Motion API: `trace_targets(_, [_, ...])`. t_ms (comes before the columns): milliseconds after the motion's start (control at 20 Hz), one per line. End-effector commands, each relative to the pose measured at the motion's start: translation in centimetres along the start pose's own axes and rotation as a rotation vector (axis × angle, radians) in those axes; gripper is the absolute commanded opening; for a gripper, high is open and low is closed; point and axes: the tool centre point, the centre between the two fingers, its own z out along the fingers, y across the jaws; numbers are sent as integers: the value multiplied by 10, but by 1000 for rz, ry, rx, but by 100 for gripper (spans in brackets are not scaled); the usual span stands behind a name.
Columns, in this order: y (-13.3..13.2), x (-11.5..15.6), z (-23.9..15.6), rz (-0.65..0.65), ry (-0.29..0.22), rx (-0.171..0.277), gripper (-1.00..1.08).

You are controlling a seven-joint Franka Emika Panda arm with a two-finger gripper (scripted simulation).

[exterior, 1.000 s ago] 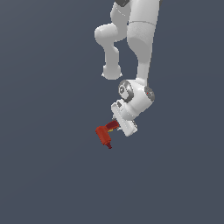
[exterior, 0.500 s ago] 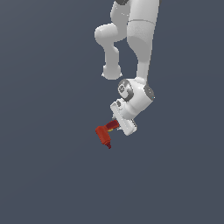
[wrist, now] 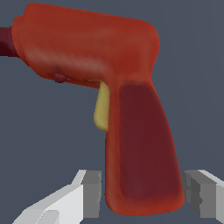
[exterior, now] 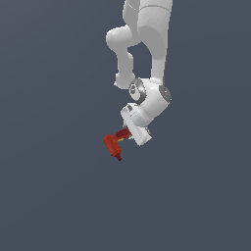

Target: Pick up the object and move it to a goal position.

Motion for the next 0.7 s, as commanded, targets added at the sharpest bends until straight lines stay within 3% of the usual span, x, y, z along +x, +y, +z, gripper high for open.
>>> trace_targets(0, [10, 10, -12, 2, 0, 3, -100])
trace_targets(650, [81, 67, -81, 2, -4, 1, -100])
